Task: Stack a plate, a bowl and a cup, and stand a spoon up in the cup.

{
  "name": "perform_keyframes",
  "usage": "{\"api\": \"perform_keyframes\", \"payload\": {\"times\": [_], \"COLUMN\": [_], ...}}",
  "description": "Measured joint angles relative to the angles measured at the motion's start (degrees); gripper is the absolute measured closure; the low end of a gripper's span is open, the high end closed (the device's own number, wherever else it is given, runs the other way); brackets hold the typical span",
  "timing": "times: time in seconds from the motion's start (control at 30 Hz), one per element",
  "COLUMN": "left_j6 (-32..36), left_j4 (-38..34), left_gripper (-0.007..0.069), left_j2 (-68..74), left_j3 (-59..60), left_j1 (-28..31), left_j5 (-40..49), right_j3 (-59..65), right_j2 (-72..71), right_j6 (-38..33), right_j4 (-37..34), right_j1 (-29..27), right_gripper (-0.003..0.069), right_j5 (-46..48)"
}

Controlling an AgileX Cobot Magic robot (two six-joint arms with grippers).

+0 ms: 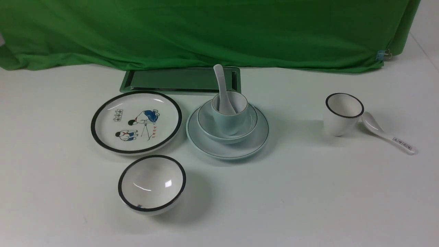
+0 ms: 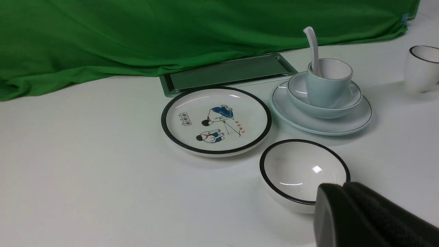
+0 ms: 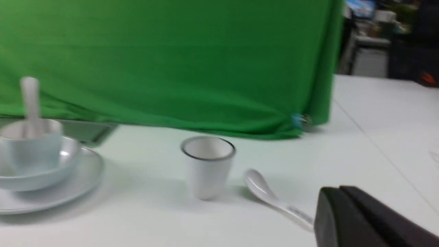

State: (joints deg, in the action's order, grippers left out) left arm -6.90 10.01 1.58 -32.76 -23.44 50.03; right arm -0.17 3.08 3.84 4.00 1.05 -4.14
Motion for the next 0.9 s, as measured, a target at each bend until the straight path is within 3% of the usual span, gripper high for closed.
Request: {"api": "perform_keyframes", "payload": {"times": [0.33, 0.9], "left_j6": [-0.1, -0.1], "left_j4": [0.0, 0.0], "left_gripper": [0.0656, 0.0656], "left_j2": [0.0, 0.0], "left_j3": [0.0, 0.0], "left_j1": [0.0, 0.0], "left_j5": [0.0, 0.0], "right_j3": [0.7, 0.7], "right_j2": [-3.1, -3.1], "right_j6": [2.2, 2.3], "right_j4": [1.3, 1.3], "right_j1": [-1.7, -1.8], "right_gripper": [0.0652, 0.0652], "right_j5": [15.4, 16.8]}}
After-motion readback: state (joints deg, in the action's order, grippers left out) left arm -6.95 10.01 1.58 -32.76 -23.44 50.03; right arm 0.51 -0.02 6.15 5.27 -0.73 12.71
